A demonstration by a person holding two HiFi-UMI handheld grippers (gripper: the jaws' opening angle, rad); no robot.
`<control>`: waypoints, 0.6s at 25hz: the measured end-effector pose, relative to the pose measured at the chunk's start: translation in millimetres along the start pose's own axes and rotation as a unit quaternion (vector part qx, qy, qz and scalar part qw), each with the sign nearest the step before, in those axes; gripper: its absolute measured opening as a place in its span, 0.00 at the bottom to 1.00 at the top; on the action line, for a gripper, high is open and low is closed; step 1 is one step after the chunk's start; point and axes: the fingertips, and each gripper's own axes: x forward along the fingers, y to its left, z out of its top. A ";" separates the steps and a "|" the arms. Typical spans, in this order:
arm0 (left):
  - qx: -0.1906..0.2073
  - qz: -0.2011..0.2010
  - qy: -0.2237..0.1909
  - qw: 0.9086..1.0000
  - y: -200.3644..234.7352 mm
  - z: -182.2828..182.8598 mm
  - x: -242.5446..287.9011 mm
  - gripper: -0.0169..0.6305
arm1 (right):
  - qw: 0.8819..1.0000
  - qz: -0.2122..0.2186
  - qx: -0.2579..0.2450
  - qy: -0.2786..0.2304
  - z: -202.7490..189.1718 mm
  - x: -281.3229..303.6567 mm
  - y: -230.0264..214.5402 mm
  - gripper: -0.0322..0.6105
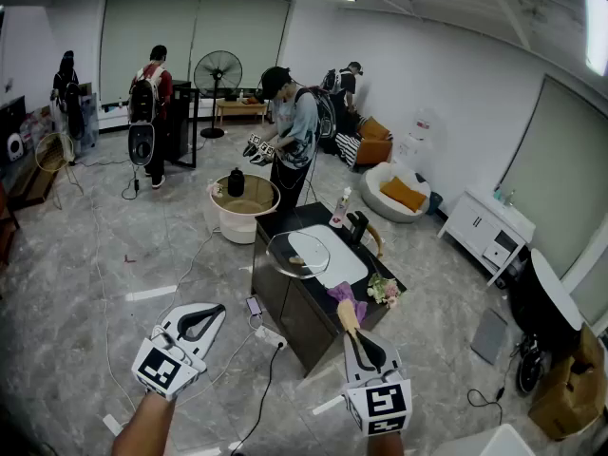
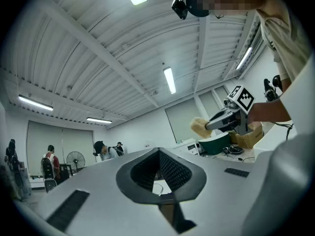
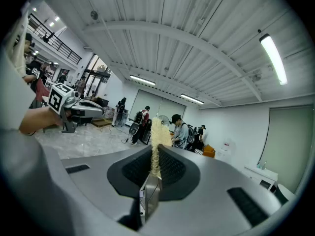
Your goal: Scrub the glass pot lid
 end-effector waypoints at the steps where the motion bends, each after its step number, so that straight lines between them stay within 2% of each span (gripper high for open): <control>1: -0.001 0.000 0.000 1.000 1.5 -0.2 -0.5 0.05 | 1.000 -0.001 0.000 0.000 1.0 0.9 1.3 0.11; 15: 0.001 -0.011 -0.019 1.000 26.4 -12.2 -11.8 0.05 | 1.000 -0.010 0.020 -0.002 6.5 13.9 28.3 0.11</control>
